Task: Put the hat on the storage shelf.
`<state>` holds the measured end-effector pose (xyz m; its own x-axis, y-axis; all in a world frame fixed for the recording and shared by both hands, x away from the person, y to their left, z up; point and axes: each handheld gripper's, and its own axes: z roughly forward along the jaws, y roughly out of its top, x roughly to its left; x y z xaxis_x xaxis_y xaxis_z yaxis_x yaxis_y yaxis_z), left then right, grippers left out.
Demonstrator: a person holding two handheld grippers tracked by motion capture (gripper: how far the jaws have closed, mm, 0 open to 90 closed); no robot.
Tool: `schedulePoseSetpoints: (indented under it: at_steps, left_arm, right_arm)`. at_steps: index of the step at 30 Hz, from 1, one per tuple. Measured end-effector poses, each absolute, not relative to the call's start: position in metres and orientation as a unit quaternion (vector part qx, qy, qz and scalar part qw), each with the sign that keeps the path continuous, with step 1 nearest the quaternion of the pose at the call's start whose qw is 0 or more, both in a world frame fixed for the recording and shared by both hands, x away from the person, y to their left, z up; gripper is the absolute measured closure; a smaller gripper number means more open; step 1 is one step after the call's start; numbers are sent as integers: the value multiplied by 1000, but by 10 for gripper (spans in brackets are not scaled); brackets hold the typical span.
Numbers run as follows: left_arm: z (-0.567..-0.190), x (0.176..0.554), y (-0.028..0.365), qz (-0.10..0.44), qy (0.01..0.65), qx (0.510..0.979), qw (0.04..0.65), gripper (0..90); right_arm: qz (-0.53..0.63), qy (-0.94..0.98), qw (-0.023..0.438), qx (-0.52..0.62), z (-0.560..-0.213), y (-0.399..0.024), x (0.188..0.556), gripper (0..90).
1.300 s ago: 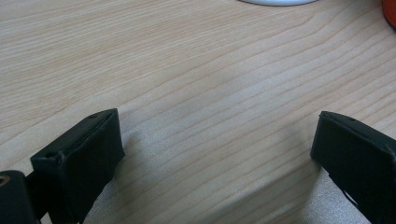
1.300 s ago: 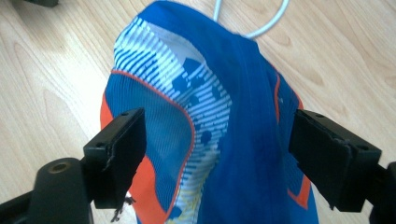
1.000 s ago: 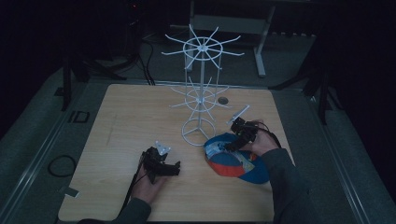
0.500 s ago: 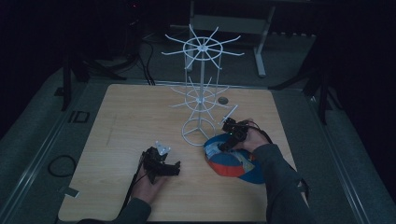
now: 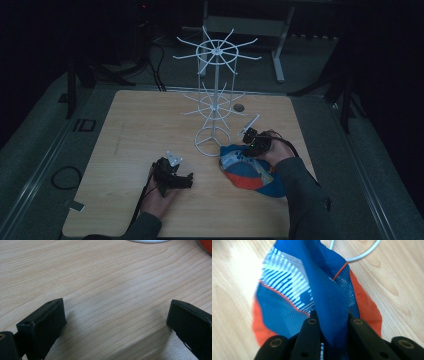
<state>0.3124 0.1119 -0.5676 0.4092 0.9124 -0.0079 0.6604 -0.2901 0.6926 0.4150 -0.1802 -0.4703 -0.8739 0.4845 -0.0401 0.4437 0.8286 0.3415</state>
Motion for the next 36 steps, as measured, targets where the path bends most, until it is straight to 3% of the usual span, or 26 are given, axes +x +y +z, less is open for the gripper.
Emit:
schedulePoseSetpoints:
  at_steps: [36]
  left_arm:
    - [-568, 312, 111, 200, 507, 777, 317, 26]
  right_arm:
    - [314, 896, 123, 290, -395, -257, 369, 874]
